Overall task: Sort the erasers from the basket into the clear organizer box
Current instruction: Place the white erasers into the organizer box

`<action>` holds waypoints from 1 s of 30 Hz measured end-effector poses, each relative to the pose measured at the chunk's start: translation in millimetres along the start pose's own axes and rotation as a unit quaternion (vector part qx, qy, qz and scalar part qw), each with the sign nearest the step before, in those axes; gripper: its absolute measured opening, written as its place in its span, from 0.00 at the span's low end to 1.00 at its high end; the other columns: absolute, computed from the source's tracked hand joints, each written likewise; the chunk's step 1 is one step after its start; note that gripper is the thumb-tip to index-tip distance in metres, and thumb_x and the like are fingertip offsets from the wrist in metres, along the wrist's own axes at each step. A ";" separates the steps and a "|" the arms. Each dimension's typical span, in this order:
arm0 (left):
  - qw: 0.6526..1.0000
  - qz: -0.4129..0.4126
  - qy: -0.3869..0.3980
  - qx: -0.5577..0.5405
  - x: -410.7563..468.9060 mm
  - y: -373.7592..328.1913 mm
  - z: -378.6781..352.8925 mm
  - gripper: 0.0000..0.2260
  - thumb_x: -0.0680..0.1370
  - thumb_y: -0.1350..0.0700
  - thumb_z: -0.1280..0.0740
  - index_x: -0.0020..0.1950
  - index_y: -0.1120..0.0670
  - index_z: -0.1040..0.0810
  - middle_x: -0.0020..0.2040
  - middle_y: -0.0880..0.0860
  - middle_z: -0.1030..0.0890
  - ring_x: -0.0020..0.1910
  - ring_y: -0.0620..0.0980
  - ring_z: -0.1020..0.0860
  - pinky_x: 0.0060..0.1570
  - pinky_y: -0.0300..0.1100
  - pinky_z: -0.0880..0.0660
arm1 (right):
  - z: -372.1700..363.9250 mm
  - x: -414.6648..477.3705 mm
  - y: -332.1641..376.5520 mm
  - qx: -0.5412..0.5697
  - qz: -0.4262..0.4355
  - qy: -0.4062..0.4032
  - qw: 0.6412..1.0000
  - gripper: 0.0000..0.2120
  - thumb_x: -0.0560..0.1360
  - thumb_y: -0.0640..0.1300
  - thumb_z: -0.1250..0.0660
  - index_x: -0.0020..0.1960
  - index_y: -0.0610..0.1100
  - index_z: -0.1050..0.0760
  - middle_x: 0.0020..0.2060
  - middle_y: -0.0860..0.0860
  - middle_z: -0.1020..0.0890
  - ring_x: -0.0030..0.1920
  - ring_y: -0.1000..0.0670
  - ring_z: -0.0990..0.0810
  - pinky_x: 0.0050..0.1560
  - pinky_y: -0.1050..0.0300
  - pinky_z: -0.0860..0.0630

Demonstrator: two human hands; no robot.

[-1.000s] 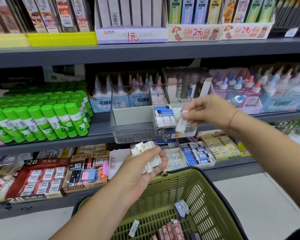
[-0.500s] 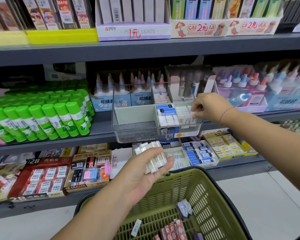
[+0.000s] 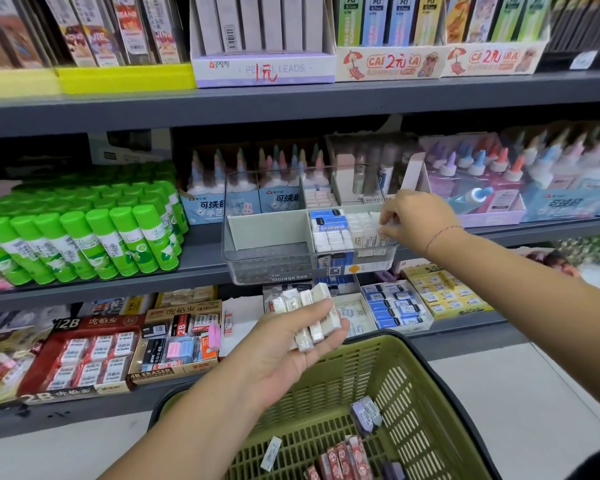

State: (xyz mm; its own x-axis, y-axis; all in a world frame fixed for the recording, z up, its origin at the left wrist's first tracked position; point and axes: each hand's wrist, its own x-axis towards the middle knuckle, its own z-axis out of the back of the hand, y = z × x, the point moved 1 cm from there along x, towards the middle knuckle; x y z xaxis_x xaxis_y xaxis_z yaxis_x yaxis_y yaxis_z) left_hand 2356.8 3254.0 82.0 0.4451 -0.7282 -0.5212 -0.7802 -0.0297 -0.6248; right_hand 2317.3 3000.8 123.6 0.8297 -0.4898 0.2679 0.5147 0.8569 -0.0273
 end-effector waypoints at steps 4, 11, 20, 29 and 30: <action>0.999 -0.020 -0.017 0.022 2.0 -0.3 0.8 0.18 0.60 0.64 0.24 0.48 0.65 0.19 0.46 0.64 0.16 0.43 0.58 0.16 0.30 0.40 0.21 | 18.5 -44.4 28.6 0.278 -0.027 -0.021 0.960 0.08 0.73 0.52 0.31 0.45 0.48 0.21 0.37 0.54 0.21 0.38 0.54 0.24 0.42 0.60 0.24; 0.997 -0.044 -0.058 0.021 6.3 2.5 1.5 0.04 0.64 0.58 0.25 0.35 0.59 0.14 0.48 0.58 0.16 0.37 0.50 0.16 0.29 0.37 0.23 | 6.7 -107.1 93.5 0.599 -0.110 0.226 0.760 0.10 0.71 0.48 0.28 0.45 0.44 0.26 0.29 0.53 0.24 0.29 0.56 0.27 0.27 0.64 0.33; 0.997 -0.025 -0.062 -0.026 6.6 4.5 1.7 0.11 0.62 0.56 0.24 0.41 0.60 0.15 0.34 0.54 0.17 0.30 0.48 0.19 0.28 0.38 0.23 | 10.5 -90.0 80.6 0.617 -0.124 0.184 0.755 0.04 0.74 0.37 0.31 0.43 0.42 0.26 0.37 0.46 0.19 0.36 0.51 0.19 0.34 0.62 0.24; 0.996 -0.002 -0.051 -0.077 6.8 -0.9 -0.1 0.11 0.66 0.65 0.28 0.46 0.66 0.22 0.35 0.61 0.18 0.31 0.54 0.18 0.30 0.45 0.20 | 30.0 -10.7 2.2 0.149 0.027 -0.004 0.988 0.06 0.75 0.43 0.31 0.51 0.46 0.18 0.44 0.54 0.19 0.37 0.56 0.25 0.43 0.66 0.32; 0.996 -0.002 -0.049 -0.078 6.0 -1.7 -0.3 0.13 0.65 0.66 0.28 0.48 0.67 0.22 0.36 0.62 0.18 0.32 0.56 0.17 0.31 0.46 0.19 | 23.2 -5.6 3.2 0.125 0.057 0.018 0.990 0.08 0.75 0.44 0.32 0.53 0.45 0.18 0.46 0.52 0.18 0.40 0.55 0.25 0.45 0.64 0.31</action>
State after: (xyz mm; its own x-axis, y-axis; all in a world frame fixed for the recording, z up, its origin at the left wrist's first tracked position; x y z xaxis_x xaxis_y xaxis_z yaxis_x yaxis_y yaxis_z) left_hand 2360.6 3249.5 80.1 0.4834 -0.6582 -0.5771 -0.8337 -0.1451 -0.5328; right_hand 2309.4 3010.1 144.4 0.8891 -0.3885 0.2418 0.3510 0.9180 0.1843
